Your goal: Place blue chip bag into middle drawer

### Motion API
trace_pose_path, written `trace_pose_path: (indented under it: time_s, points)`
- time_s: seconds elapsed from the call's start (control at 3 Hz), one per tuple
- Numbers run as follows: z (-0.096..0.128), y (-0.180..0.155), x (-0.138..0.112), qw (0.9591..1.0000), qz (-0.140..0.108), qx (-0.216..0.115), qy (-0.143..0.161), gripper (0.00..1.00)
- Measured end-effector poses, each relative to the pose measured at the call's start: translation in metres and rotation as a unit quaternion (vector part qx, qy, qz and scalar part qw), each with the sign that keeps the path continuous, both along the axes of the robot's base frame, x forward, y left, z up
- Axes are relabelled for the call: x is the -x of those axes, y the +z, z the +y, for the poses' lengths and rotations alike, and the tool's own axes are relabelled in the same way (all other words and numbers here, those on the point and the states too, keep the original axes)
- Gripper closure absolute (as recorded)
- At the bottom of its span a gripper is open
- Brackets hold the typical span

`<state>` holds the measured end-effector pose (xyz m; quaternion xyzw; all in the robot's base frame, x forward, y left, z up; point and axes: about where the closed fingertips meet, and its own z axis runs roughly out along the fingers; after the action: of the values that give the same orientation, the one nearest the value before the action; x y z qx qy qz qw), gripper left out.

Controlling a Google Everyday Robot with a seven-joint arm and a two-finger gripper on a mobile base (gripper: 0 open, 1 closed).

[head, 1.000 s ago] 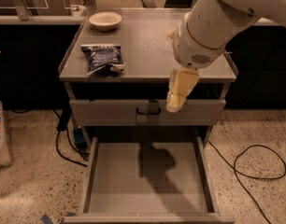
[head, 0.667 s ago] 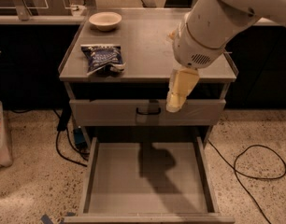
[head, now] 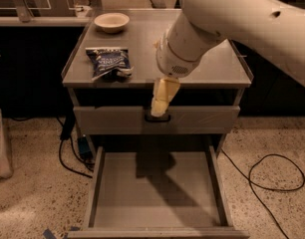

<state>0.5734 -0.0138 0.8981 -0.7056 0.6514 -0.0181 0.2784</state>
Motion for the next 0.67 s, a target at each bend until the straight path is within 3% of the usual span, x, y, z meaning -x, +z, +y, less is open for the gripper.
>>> trace_pose_path:
  time_s: [0.67]
  points:
    - [0.062,-0.023,-0.070,0.9978,-0.035,-0.033,0.045,0.00]
